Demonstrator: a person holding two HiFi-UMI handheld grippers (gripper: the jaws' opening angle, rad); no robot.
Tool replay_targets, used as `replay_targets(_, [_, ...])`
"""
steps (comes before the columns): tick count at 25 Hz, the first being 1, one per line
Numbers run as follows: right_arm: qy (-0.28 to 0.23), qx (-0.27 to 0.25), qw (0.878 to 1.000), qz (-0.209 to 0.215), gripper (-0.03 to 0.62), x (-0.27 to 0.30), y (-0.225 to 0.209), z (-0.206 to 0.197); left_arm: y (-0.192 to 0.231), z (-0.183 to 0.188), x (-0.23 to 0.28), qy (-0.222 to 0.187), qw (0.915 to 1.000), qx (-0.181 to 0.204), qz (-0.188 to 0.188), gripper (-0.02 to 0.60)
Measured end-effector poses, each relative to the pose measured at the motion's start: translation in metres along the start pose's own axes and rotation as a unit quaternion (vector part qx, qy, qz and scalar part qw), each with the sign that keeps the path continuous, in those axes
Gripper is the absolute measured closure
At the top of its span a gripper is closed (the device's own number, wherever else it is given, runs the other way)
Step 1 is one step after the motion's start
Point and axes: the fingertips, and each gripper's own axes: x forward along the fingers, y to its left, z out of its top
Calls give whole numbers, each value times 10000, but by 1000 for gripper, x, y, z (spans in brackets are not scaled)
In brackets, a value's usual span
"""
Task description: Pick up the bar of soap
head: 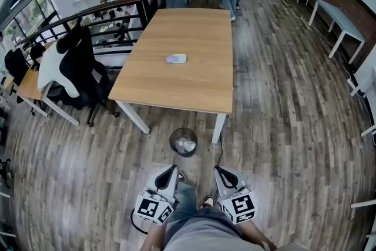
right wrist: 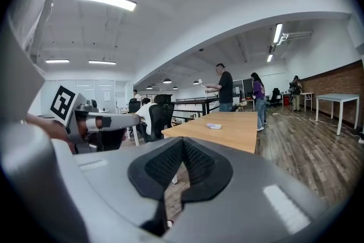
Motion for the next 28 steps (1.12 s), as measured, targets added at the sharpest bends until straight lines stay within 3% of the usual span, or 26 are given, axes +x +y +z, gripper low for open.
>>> replay_targets(17, [241,-17,9997,17,591,90,-9,18,81,10,54,-103,9996,-264,-57,581])
replay_targets(28, [149,-233,9996,-11,592,172,-9,61,152,44,96,-146,9996,-187,-145,581])
